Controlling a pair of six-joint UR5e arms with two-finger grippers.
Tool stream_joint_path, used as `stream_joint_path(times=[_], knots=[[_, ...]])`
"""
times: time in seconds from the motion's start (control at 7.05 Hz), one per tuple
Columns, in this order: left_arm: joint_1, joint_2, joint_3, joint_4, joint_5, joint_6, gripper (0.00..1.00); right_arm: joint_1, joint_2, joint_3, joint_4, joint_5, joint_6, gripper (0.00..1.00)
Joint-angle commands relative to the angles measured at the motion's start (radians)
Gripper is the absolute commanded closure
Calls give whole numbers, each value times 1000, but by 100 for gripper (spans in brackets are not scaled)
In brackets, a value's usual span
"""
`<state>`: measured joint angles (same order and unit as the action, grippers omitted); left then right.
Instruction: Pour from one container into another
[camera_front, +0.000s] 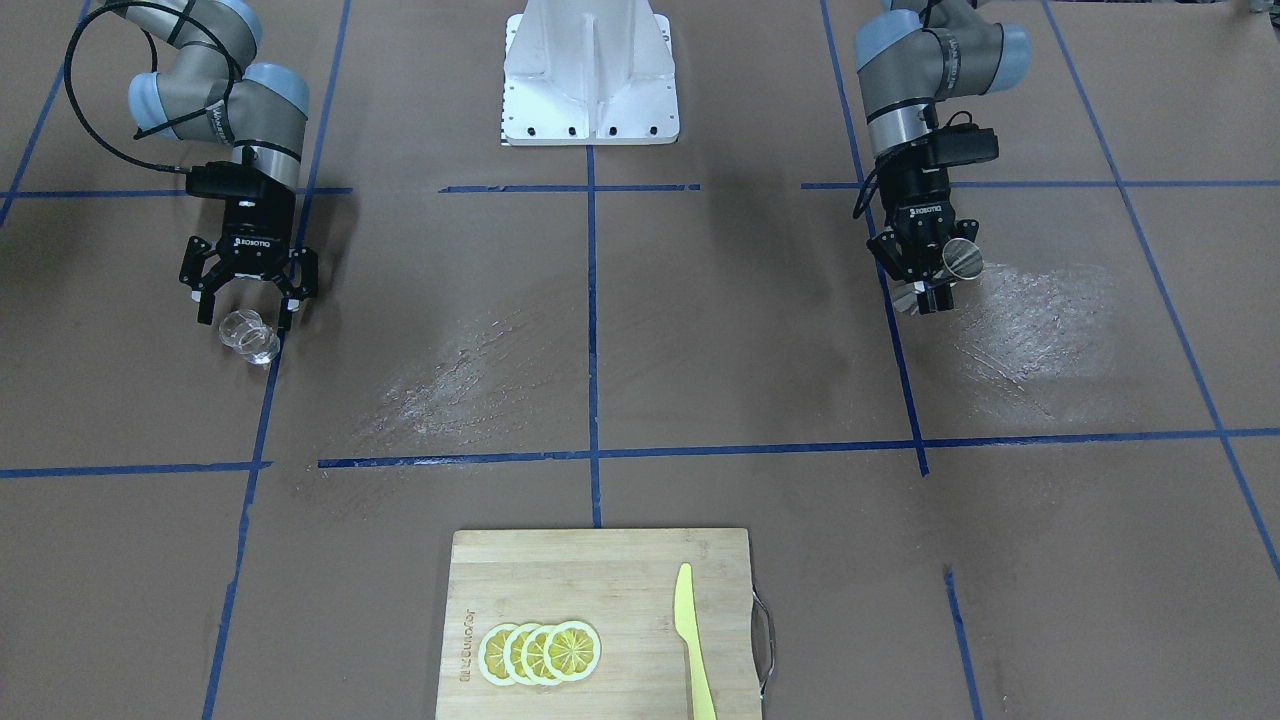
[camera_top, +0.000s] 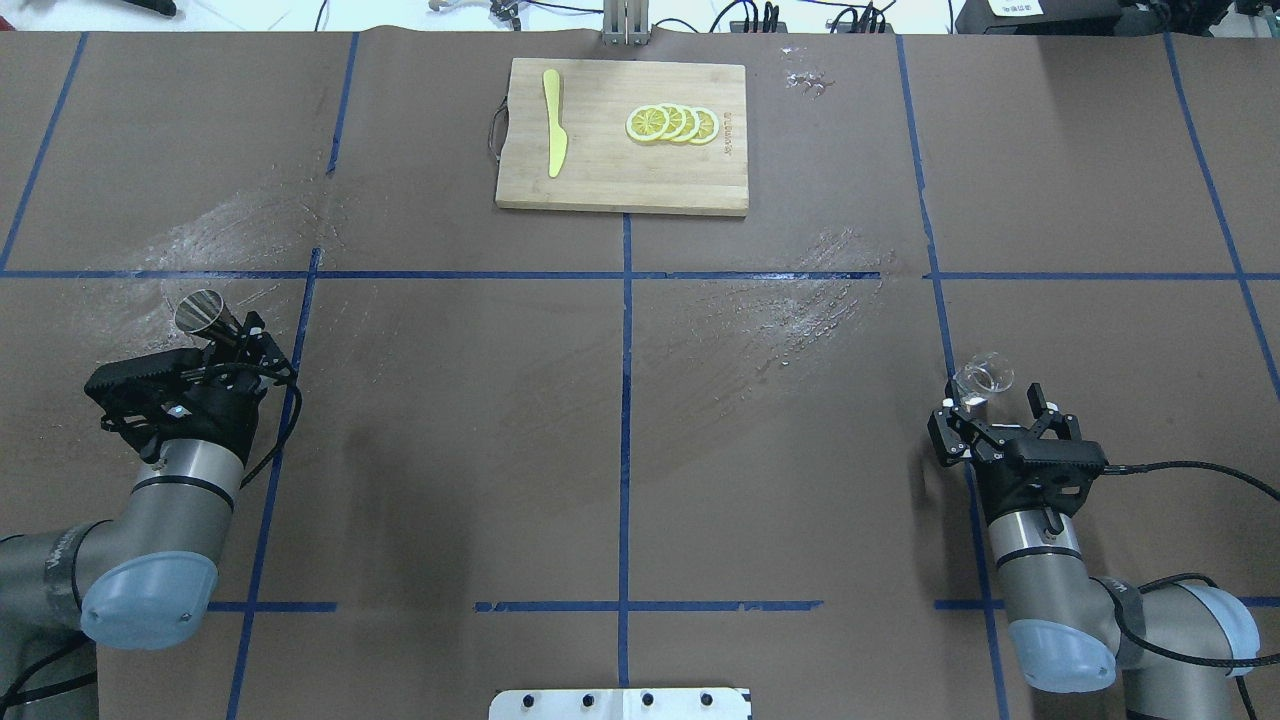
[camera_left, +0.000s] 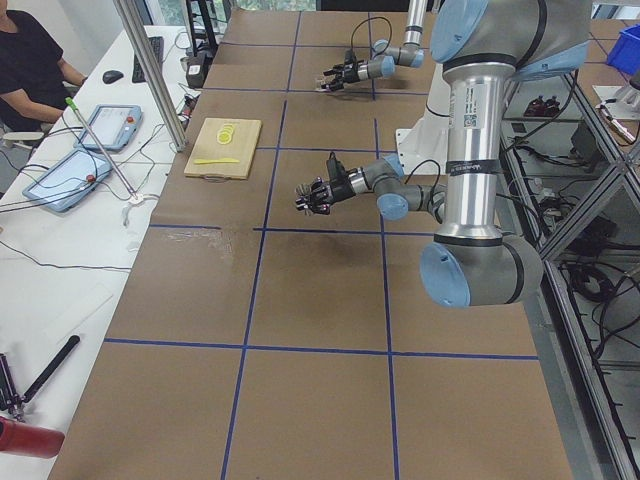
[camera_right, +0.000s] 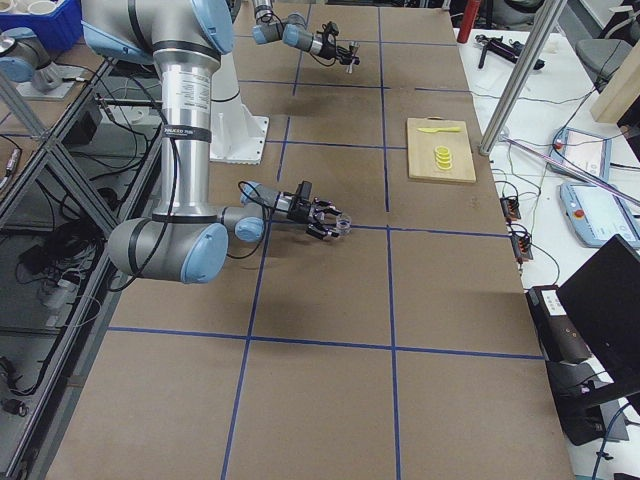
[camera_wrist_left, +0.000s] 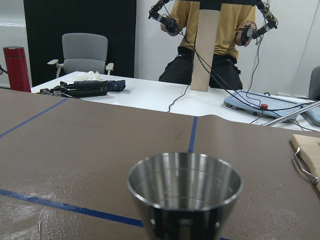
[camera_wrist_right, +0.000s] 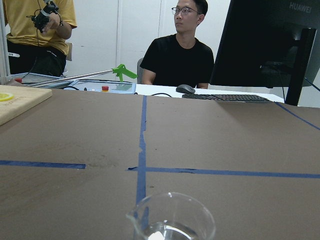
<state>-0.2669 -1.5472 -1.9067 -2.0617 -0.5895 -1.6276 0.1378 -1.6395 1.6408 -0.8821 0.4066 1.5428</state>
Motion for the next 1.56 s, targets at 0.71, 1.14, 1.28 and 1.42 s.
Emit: stream_joint_path(times=[0.71,1.14,1.28,1.42], knots=[[0,-1,0,0,-1,0,100,39,46,-50,2,32,-16,5],[0,-2,0,0,-1,0,100,39,56,-50,2,35,-18,53],[0,-4,0,0,0,0,100,43,56,-46,3,38,-48,71],[0,-5,0,0,-1,0,100,51,55,-36,15,64,-71,97]])
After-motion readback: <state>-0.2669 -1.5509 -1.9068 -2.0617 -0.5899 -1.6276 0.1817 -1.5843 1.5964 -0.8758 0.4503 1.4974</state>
